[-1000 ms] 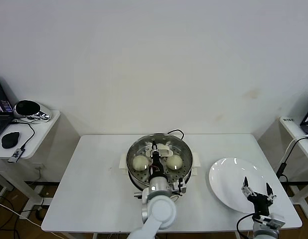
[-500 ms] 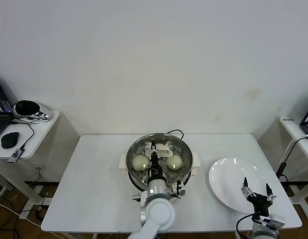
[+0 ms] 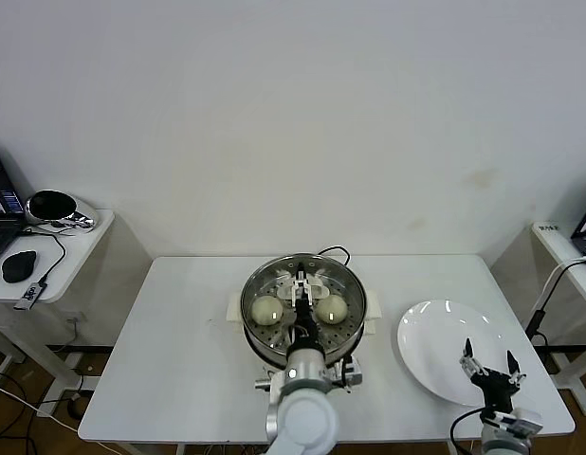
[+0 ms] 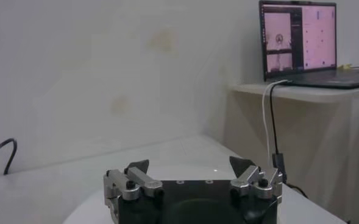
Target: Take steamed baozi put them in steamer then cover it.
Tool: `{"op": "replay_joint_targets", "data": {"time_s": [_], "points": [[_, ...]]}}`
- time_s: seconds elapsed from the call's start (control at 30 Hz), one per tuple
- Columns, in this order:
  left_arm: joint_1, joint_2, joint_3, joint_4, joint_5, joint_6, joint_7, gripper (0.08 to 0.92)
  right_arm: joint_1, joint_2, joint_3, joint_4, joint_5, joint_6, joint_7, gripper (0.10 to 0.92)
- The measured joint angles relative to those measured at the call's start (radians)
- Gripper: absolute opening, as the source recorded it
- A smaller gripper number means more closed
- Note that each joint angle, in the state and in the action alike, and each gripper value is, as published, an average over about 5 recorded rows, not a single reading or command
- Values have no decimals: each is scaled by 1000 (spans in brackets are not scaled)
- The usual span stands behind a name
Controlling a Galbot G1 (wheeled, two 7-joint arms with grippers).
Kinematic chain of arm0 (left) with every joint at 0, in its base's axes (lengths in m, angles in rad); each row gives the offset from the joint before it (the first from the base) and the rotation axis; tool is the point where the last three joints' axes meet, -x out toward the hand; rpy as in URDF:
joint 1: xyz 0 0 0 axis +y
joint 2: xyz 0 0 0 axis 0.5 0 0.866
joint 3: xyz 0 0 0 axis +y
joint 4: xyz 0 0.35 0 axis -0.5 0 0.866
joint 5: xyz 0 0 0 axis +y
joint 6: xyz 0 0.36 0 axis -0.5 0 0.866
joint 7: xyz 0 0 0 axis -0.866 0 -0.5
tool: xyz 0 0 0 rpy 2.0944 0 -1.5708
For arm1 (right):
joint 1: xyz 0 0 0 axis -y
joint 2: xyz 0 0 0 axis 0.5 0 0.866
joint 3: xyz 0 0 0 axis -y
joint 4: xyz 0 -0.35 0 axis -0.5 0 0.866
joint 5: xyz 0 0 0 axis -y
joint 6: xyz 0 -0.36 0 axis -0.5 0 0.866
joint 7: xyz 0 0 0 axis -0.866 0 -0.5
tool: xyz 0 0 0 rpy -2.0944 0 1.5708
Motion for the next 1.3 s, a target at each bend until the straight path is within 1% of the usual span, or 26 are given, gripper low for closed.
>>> {"op": "replay_joint_targets", "data": {"time_s": [0.07,0.13,0.33,0.43,0.53,0.67,0.87,0.97,1.07,1.17,1.3], "points": [[7,4,6,-18,-3,-3,5,799,0,0,-1,0,-1,-1,0,823],[15,9,9,-37,-5,-6,9,816,-2,-2,-2,1,-3,-1,-1,823],[49,29,3,-106,-22,-20,8,823,-16,-9,-7,16,-6,-3,-8,823],[76,45,-19,-159,-63,-42,-15,823,-25,-16,-14,29,-8,-4,-19,823],[110,71,-65,-220,-149,-92,-65,823,-32,-28,-25,43,-17,-4,-36,823],[169,105,-168,-300,-343,-178,-136,823,-40,-48,-49,69,-37,-6,-61,823],[296,116,-397,-374,-730,-320,-190,823,-61,-77,-98,106,-62,-17,-93,823],[371,111,-506,-386,-922,-392,-212,823,-77,-93,-128,118,-74,-19,-107,823],[446,102,-585,-383,-1096,-454,-234,823,-93,-107,-156,124,-80,-21,-116,823],[519,91,-638,-370,-1238,-500,-248,823,-107,-112,-174,126,-85,-23,-120,823],[601,81,-684,-348,-1376,-531,-252,823,-127,-109,-184,130,-101,-37,-125,823]]}}
